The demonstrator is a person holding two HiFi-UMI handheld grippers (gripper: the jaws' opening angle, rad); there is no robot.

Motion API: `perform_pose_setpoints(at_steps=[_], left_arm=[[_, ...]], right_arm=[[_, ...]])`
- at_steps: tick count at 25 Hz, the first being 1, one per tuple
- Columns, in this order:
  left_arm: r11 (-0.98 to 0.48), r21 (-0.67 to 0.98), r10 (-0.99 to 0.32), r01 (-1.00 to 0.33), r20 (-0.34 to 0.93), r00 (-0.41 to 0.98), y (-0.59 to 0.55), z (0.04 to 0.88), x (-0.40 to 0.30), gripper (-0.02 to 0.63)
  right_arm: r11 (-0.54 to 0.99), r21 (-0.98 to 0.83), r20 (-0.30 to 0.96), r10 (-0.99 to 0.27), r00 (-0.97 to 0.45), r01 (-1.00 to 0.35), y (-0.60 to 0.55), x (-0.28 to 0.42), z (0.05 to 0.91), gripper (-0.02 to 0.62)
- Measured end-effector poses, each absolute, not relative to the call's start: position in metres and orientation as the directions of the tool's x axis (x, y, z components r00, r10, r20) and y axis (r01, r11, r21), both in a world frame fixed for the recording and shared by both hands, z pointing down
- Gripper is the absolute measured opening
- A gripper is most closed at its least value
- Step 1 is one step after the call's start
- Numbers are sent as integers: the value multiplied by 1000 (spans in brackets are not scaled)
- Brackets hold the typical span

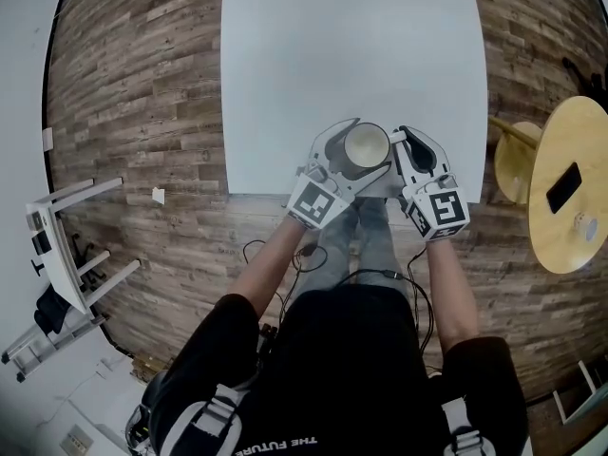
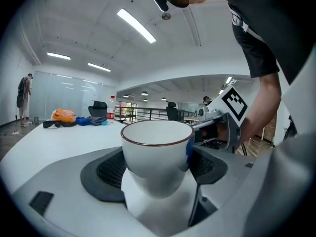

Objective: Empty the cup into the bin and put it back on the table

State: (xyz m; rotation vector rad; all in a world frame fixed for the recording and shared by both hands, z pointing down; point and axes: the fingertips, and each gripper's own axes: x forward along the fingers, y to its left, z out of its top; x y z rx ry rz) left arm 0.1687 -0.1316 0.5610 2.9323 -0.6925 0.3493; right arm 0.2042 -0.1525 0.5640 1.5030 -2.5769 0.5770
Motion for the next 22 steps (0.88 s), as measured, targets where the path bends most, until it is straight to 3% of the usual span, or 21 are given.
perform_pose_setpoints(at_steps=[6, 12, 22], left_arm=[[-869, -5, -491, -495, 132, 861, -119, 491, 151, 376], [-791, 34, -603, -611, 127, 788, -103, 434, 94, 375], [-376, 69, -903, -924, 197, 382, -33, 400, -138, 376]], right_arm=[[523, -314, 202, -779, -594, -792, -141, 182, 508, 46], [686, -181, 214, -672, -709, -705, -129, 121, 444, 44], [918, -248, 197, -266, -944, -310, -70, -126, 408, 44]])
